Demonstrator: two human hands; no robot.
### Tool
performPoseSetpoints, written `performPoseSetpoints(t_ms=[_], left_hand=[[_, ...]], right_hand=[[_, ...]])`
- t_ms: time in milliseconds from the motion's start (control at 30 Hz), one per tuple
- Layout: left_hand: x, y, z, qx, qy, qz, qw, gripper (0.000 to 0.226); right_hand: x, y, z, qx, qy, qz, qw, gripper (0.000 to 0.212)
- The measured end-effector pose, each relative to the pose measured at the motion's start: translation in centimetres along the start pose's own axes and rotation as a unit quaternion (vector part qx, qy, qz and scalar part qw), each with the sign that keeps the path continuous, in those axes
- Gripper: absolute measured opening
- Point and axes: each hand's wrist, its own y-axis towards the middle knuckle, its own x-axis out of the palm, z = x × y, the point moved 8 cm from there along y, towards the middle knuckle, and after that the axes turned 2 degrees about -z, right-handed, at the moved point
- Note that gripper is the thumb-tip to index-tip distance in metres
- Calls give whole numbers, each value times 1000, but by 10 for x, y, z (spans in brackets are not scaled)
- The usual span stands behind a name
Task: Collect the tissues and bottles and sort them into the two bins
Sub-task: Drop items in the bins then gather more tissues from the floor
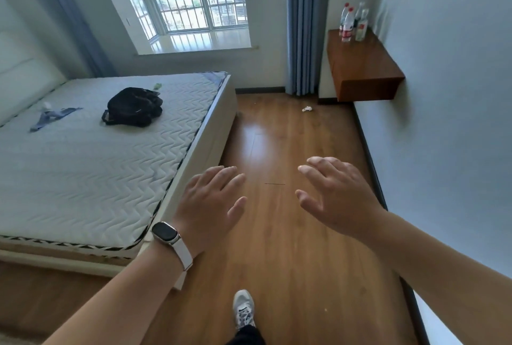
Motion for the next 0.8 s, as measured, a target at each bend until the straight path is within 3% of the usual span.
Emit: performPoseSetpoints(t_ms=[233,567,800], left_hand=[[32,71,-47,52,-39,63,996,34],[91,168,-173,51,-84,43,994,37],[134,231,-204,70,-112,13,991,38]], right_hand=[[17,66,29,46,-23,2,999,48],[50,212,26,76,-43,6,996,48],[64,265,55,113,-55,21,992,46]])
